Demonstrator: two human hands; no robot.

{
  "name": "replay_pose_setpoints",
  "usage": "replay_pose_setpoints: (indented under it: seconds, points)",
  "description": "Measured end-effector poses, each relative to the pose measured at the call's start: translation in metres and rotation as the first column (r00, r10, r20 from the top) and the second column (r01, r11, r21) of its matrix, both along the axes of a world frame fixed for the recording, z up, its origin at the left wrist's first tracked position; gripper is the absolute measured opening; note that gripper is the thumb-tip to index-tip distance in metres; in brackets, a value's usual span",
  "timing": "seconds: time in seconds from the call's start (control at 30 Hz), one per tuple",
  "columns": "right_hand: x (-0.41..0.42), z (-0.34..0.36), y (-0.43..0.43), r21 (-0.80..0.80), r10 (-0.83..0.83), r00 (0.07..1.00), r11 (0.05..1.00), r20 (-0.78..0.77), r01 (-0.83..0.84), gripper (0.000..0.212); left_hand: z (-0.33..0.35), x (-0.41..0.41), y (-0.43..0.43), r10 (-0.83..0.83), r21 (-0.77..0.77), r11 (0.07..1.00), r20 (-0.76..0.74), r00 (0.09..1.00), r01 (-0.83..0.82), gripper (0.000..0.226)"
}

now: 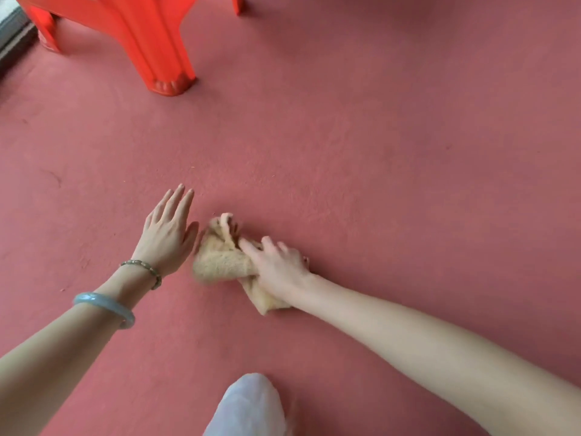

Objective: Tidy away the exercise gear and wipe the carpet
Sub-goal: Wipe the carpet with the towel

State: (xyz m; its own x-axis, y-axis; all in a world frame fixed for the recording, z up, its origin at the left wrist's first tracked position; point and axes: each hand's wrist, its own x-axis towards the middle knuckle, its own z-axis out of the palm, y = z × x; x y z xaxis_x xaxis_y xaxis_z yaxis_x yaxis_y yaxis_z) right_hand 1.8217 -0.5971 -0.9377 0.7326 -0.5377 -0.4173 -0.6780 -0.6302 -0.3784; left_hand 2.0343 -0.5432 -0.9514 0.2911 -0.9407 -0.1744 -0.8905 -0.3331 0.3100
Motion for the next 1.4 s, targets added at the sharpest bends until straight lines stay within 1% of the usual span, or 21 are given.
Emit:
replay_pose_setpoints:
  seconds: [0.03,0.1,0.2,0.3,0.37,0.4,0.43,0.47,0.5,0.57,0.63,0.7,0.73,0.87,1.0,1.07,1.1,1.17,1.23,1.3,1.4]
  points:
    - [-0.010,0.000,-0.020,-0.005,-0.076,0.997,0.997,0.031,0.076,0.053,-0.004,-0.005,-0.015,-0.016,-0.012,1.000,-0.007,1.000,0.016,0.059]
    - [-0.035,-0.001,-0.058,-0.071,-0.216,0.975,0.973,0.044,0.219,0.050,-0.014,-0.020,-0.044,-0.073,-0.028,0.997,-0.022,0.997,0.072,0.059]
    - [-0.093,-0.007,-0.105,-0.203,-0.444,0.896,0.877,0.009,0.436,0.054,-0.031,-0.049,-0.082,-0.171,-0.050,0.984,-0.034,0.985,0.169,0.058]
    - [-0.166,0.002,-0.143,-0.395,-0.650,0.755,0.719,-0.090,0.572,0.052,-0.044,-0.076,-0.107,-0.212,-0.062,0.976,-0.028,0.977,0.210,0.062]
    - [-0.203,0.010,-0.159,-0.474,-0.773,0.620,0.600,-0.137,0.644,0.049,-0.050,-0.086,-0.115,-0.198,-0.057,0.979,-0.017,0.980,0.196,0.062]
    - [-0.212,0.012,-0.165,-0.476,-0.823,0.547,0.546,-0.153,0.689,0.047,-0.053,-0.088,-0.118,-0.192,-0.059,0.980,-0.007,0.981,0.191,0.063]
    - [-0.215,0.013,-0.169,-0.435,-0.859,0.488,0.504,-0.156,0.746,0.045,-0.054,-0.089,-0.119,-0.188,-0.055,0.981,0.003,0.982,0.188,0.066]
    - [-0.209,0.012,-0.171,-0.361,-0.879,0.450,0.476,-0.158,0.802,0.045,-0.055,-0.087,-0.119,-0.190,-0.045,0.981,0.015,0.982,0.191,0.069]
    - [-0.199,0.010,-0.171,-0.294,-0.885,0.437,0.466,-0.162,0.834,0.046,-0.056,-0.084,-0.118,-0.204,-0.031,0.978,0.029,0.979,0.205,0.071]
    - [-0.167,0.001,-0.169,-0.266,-0.875,0.460,0.485,-0.152,0.833,0.046,-0.057,-0.076,-0.114,-0.248,-0.005,0.969,0.062,0.967,0.249,0.074]
    - [-0.133,-0.003,-0.163,-0.356,-0.865,0.492,0.492,-0.100,0.794,0.043,-0.058,-0.066,-0.106,-0.262,0.020,0.965,0.075,0.962,0.262,0.076]
    - [-0.104,-0.002,-0.151,-0.397,-0.852,0.518,0.501,-0.071,0.769,0.042,-0.056,-0.058,-0.098,-0.266,0.055,0.963,0.065,0.962,0.262,0.080]
    - [-0.089,-0.002,-0.143,-0.392,-0.828,0.557,0.534,-0.065,0.749,0.043,-0.055,-0.056,-0.096,-0.274,0.075,0.960,0.066,0.959,0.269,0.083]
    - [-0.032,-0.009,-0.114,-0.310,-0.646,0.763,0.730,-0.021,0.610,0.044,-0.055,-0.052,-0.093,-0.312,0.146,0.943,0.085,0.946,0.298,0.089]
    - [-0.017,-0.010,-0.114,-0.269,-0.467,0.884,0.848,0.032,0.457,0.045,-0.052,-0.056,-0.094,-0.302,0.191,0.941,0.094,0.949,0.281,0.088]
    - [-0.027,-0.009,-0.124,-0.297,-0.352,0.934,0.886,0.069,0.356,0.042,-0.051,-0.057,-0.095,-0.293,0.189,0.944,0.103,0.951,0.270,0.088]
    - [-0.036,-0.008,-0.132,-0.325,-0.309,0.947,0.890,0.083,0.319,0.041,-0.051,-0.058,-0.097,-0.292,0.180,0.946,0.111,0.950,0.270,0.088]
    - [-0.061,-0.005,-0.157,-0.366,-0.292,0.953,0.881,0.075,0.299,0.048,-0.049,-0.059,-0.106,-0.295,0.155,0.948,0.117,0.948,0.276,0.087]
    - [-0.096,-0.007,-0.186,-0.410,-0.351,0.936,0.856,-0.011,0.315,0.063,-0.047,-0.063,-0.115,-0.281,0.124,0.956,0.122,0.952,0.266,0.086]
    - [-0.130,-0.009,-0.218,-0.508,-0.465,0.884,0.774,-0.049,0.379,0.072,-0.046,-0.071,-0.126,-0.254,0.095,0.965,0.116,0.960,0.244,0.082]
    - [-0.183,-0.013,-0.264,-0.529,-0.637,0.770,0.664,-0.030,0.529,0.047,-0.042,-0.084,-0.148,-0.254,0.067,0.967,0.116,0.960,0.247,0.076]
